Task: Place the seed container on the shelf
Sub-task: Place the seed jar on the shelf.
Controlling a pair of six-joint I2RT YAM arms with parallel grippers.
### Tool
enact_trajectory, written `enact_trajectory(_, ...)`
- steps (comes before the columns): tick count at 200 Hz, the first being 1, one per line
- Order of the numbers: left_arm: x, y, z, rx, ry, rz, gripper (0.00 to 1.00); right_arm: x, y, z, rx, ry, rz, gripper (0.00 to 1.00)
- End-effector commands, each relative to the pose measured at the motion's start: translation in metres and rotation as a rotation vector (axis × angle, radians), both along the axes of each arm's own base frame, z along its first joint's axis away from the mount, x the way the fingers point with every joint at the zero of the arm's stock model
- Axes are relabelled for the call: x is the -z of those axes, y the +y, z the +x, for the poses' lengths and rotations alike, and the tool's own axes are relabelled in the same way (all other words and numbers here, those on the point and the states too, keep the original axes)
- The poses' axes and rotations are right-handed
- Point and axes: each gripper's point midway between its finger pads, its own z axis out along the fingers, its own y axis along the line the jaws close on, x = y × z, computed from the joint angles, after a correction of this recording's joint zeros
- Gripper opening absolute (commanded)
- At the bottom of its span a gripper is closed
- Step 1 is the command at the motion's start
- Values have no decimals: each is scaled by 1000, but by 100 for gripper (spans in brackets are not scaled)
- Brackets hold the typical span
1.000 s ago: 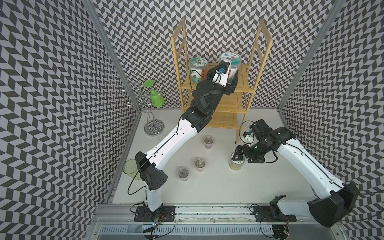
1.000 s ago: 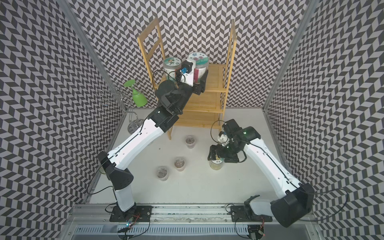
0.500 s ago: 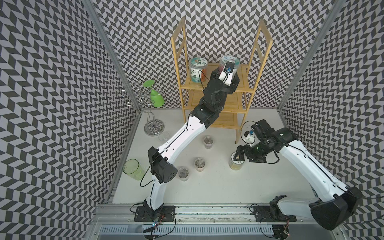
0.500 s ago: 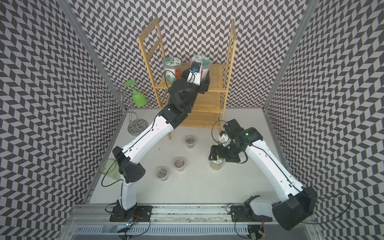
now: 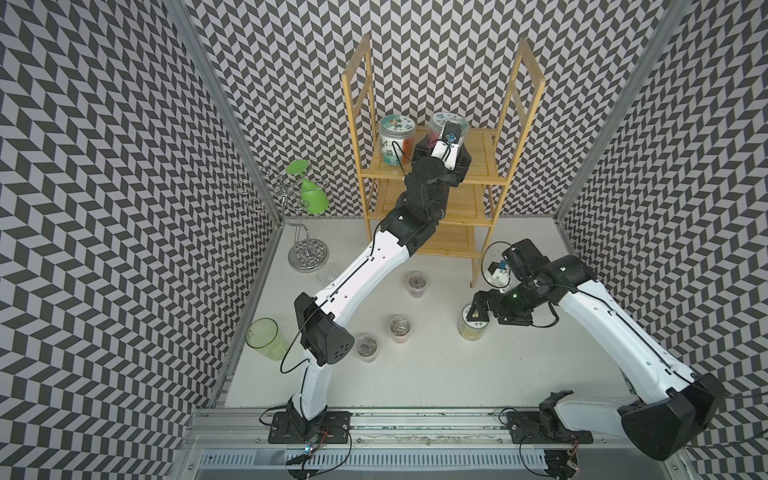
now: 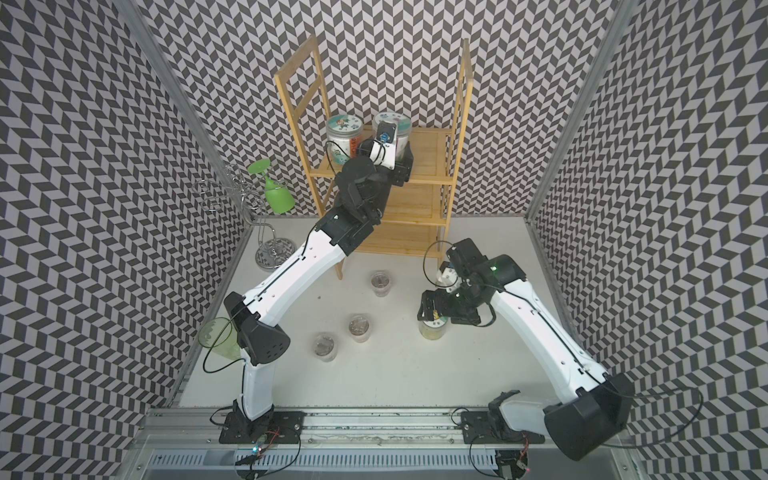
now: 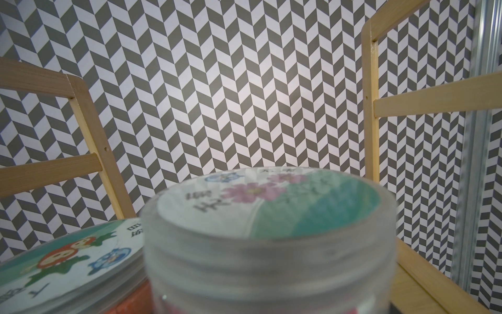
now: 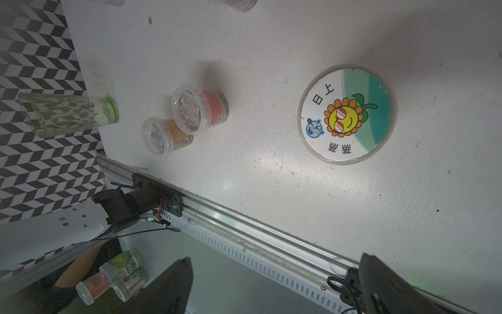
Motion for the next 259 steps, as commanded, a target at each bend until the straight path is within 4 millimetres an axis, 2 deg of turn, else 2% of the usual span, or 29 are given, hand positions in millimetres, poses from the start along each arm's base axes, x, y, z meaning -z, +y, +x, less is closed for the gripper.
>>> enact_trajectory(1, -16, 11, -1, -22, -28, -46, 79, -7, 1, 2, -11, -43, 6, 99)
enact_trajectory(40, -9, 12, 3, -27, -7, -47, 85, -7, 1, 2, -12, -43, 6, 99)
enact_trajectory(169, 5, 19, 8, -48, 33, -37, 91, -6, 1, 2, -13, -39, 6, 99)
enact_trajectory(259, 3, 23, -2, -54, 46, -29, 96, -6, 3, 2, -16, -39, 9, 100)
